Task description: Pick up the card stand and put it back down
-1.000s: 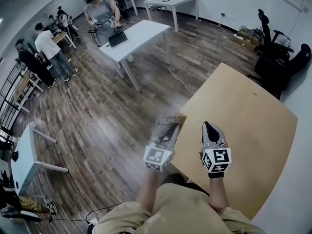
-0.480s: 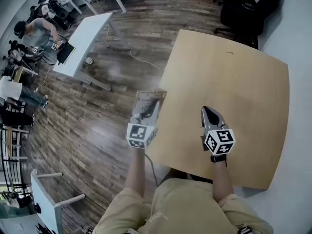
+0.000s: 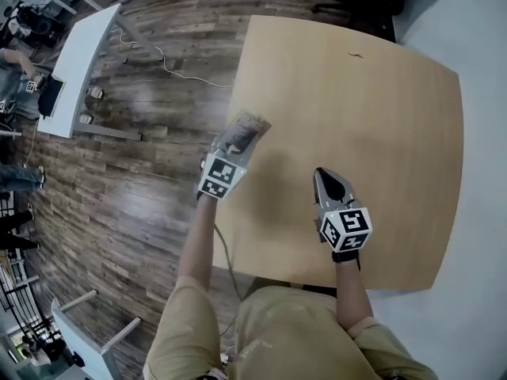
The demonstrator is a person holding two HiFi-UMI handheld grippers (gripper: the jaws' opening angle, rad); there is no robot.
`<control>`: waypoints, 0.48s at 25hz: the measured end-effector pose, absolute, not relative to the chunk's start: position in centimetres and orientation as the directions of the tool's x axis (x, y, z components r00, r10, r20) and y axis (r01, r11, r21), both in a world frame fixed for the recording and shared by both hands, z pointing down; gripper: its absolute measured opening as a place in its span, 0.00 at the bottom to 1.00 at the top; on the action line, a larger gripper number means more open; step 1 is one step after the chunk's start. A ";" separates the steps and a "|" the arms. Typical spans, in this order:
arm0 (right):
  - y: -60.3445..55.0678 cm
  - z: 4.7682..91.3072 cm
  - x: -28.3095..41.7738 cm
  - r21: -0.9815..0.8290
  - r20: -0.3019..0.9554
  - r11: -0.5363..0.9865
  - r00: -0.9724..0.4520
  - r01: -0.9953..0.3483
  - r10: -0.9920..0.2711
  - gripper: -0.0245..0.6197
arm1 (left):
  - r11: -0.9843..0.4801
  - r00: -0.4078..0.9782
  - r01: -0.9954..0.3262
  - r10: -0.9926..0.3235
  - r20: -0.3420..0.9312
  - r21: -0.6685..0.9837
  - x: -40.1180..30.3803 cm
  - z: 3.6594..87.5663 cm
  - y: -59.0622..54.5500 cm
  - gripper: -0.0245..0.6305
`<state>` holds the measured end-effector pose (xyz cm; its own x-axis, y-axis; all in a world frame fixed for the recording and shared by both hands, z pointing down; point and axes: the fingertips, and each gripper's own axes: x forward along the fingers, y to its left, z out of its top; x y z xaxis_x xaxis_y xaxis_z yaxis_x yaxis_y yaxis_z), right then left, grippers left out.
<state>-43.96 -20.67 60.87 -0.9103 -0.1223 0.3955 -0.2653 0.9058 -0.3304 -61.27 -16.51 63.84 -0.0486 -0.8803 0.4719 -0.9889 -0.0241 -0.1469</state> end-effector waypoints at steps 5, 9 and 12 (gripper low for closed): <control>-21.5 64.1 -47.3 -0.310 0.438 0.911 -0.891 -0.273 -0.118 0.05 | -0.113 0.002 -0.979 -0.840 0.542 -0.172 -68.0 69.3 -18.3 0.13; -21.5 65.5 -49.6 -0.303 0.464 0.909 -0.878 -0.286 -0.122 0.05 | -0.214 0.085 -0.962 -0.826 0.557 -0.170 -72.2 71.6 -19.9 0.13; -22.5 66.5 -51.4 -0.288 0.475 0.922 -0.875 -0.260 -0.099 0.05 | -0.269 0.137 -0.950 -0.820 0.555 -0.162 -73.9 73.1 -21.5 0.13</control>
<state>-51.37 -22.51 66.48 -0.8746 -0.0986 0.4747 -0.2603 0.9215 -0.2882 -73.89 -21.49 73.13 0.1373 -0.8201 0.5555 -0.9496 -0.2685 -0.1617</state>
